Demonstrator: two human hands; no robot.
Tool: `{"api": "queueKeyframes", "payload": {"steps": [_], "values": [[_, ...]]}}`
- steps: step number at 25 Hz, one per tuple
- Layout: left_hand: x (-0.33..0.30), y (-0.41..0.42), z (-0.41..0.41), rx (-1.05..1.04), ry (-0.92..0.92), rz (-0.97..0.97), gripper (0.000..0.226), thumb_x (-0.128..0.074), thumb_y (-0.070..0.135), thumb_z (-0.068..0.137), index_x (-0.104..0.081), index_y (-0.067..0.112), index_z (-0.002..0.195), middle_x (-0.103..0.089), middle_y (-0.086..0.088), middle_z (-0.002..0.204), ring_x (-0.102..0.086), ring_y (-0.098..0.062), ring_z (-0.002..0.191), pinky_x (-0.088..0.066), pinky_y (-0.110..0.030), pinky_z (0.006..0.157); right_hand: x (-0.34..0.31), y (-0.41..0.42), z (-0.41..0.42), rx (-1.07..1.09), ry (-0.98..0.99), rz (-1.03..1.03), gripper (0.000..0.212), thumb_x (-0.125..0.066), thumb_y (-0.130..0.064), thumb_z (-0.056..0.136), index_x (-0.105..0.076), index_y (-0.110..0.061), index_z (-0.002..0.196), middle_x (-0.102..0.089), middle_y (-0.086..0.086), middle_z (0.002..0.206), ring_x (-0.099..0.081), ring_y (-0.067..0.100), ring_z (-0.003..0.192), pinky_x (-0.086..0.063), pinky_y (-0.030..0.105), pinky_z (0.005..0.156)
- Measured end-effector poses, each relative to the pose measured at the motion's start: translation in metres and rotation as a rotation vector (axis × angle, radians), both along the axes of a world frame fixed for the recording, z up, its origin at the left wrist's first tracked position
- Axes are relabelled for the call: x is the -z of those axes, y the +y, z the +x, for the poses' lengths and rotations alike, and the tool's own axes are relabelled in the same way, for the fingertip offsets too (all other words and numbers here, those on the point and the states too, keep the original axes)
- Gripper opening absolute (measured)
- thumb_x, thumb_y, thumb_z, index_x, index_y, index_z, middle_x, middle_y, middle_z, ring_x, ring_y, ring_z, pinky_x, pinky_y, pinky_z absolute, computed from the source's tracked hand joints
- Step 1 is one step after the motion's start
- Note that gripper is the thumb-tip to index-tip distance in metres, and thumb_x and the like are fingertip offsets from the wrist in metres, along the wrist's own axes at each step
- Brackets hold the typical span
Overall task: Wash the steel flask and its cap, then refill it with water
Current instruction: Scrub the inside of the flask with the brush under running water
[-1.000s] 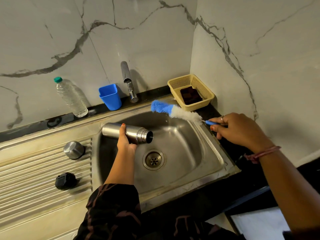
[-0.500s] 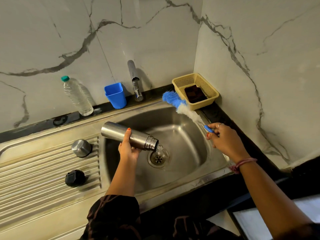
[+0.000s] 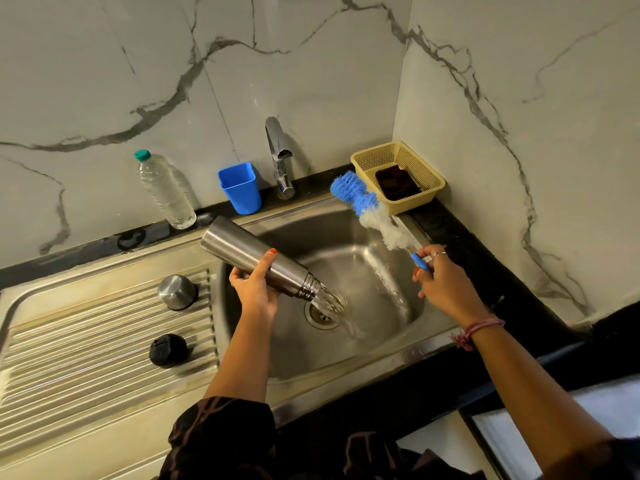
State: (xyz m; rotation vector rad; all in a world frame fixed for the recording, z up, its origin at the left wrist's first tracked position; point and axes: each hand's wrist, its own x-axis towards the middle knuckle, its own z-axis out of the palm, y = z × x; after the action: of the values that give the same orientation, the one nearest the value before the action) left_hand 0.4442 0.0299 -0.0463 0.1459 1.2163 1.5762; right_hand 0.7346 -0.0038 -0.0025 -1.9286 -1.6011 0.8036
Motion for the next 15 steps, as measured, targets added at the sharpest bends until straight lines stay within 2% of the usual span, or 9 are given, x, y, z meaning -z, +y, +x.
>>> {"api": "queueKeyframes", "payload": {"steps": [3,6,10,15], "values": [[-0.006,0.000,-0.002,0.060,0.153,0.041,0.082,-0.081,0.005,0.075,-0.029,0.025,0.136,-0.053,-0.006,0.127,-0.059,-0.025,0.114,-0.055,-0.042,0.082,0.000,-0.003,-0.003,-0.009,-0.054,0.000,0.024,-0.052,-0.008,0.093,-0.049,-0.018,0.114,-0.064,0.009,0.103,-0.063,0.024,0.083,-0.046,0.028,0.066],[-0.007,-0.002,-0.002,0.095,0.318,0.103,0.082,-0.083,0.001,0.071,-0.032,0.025,0.131,-0.056,-0.006,0.126,-0.061,-0.022,0.112,-0.055,-0.034,0.080,-0.002,-0.007,-0.006,-0.010,-0.108,0.018,0.026,-0.052,-0.011,0.094,-0.048,-0.018,0.119,-0.062,0.006,0.101,-0.059,0.019,0.077,-0.036,0.021,0.052],[-0.004,-0.007,-0.003,0.151,0.483,0.136,0.082,-0.084,-0.001,0.069,-0.033,0.029,0.127,-0.056,0.003,0.120,-0.060,-0.014,0.108,-0.053,-0.037,0.090,-0.008,-0.011,-0.009,0.013,-0.148,0.063,0.025,-0.052,-0.013,0.094,-0.048,-0.019,0.118,-0.056,0.002,0.091,-0.051,0.008,0.062,-0.031,0.020,0.047],[0.001,-0.008,-0.004,0.203,0.600,0.148,0.088,-0.084,-0.002,0.067,-0.034,0.027,0.133,-0.056,0.002,0.121,-0.061,-0.013,0.107,-0.053,-0.042,0.095,-0.004,-0.010,-0.013,0.046,-0.172,0.120,0.024,-0.054,-0.016,0.094,-0.052,-0.021,0.117,-0.053,-0.005,0.075,-0.051,0.005,0.058,-0.031,0.017,0.045]]}}
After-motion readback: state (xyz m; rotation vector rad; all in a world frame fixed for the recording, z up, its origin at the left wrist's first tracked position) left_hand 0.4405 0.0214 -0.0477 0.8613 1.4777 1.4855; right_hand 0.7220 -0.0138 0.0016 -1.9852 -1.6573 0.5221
